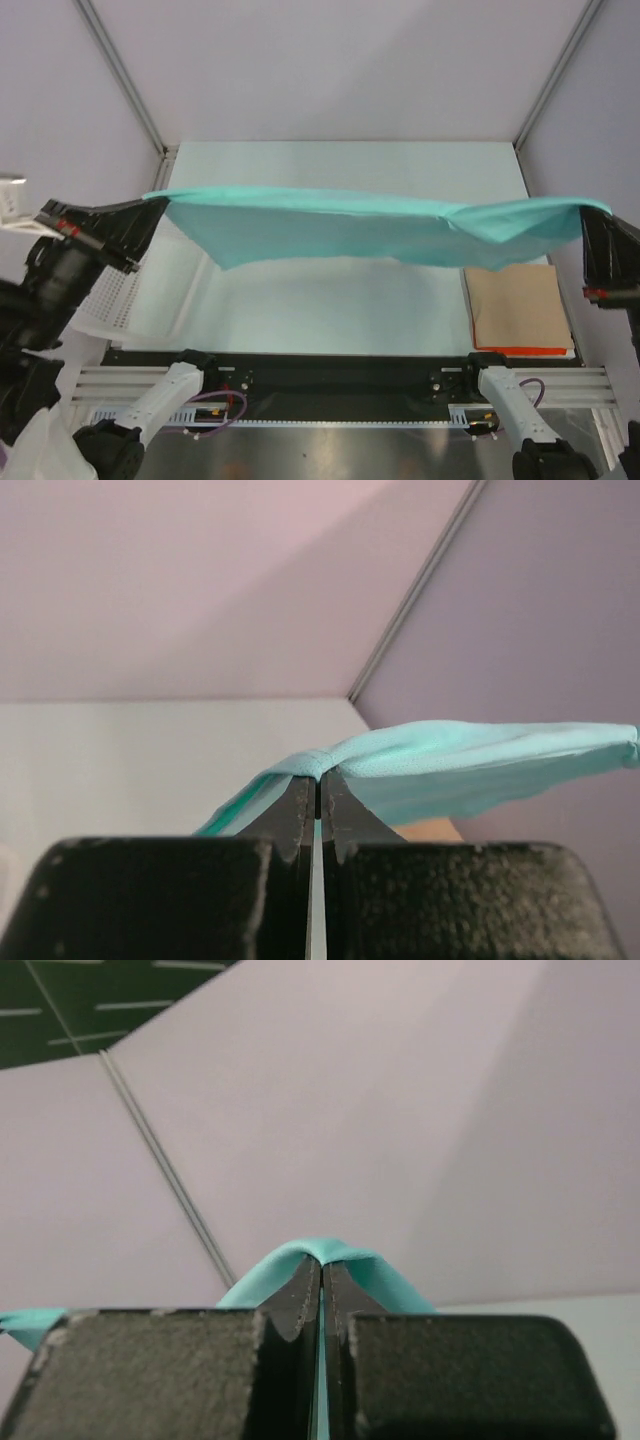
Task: Fold and stack the t-shirts
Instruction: Flatten the tshirt out
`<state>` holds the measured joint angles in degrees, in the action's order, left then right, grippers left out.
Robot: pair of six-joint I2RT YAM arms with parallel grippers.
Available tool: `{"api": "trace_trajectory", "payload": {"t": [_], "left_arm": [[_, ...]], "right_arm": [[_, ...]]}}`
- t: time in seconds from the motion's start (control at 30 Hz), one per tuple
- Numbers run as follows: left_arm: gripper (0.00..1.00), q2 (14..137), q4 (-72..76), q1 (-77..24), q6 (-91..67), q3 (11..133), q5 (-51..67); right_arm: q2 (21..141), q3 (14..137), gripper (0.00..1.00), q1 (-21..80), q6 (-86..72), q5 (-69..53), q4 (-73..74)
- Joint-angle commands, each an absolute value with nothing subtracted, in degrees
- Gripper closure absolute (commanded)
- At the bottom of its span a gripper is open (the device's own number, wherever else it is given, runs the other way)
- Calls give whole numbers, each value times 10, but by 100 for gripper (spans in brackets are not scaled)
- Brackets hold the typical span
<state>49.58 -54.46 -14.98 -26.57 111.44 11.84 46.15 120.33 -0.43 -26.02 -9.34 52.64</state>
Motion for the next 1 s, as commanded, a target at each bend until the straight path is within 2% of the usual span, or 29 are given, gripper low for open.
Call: {"api": "trace_trajectory", "payload": {"t": [0.0, 0.13, 0.27, 0.4, 0.57, 0.7, 0.77, 0.87, 0.97], "left_arm": [[100, 504, -522, -152, -247, 1099, 113], [100, 555, -507, -153, -257, 1057, 90], [100, 591, -408, -152, -270, 937, 89], [100, 693, -323, -145, -258, 850, 95], [100, 853, -235, -109, -256, 843, 136], [100, 996, -221, -72, -255, 905, 154], [100, 1084, -231, -64, -248, 974, 157], [100, 1197, -236, -40, -262, 1071, 226], [100, 1257, -230, -35, -265, 1126, 227]], "right_arm": [[452, 1142, 100, -2, -269, -97, 457], [442, 1001, 100, -2, -325, -97, 368], [482, 890, 100, -2, -344, -102, 281], [570, 785, 100, -2, -330, -94, 183], [711, 744, 100, -2, -316, -91, 76], [825, 753, 100, -4, -303, -91, 30], [901, 794, 100, -5, -295, -93, 40], [994, 846, 100, -5, -291, -119, 47], [1064, 879, 100, -4, -301, -133, 43]]}}
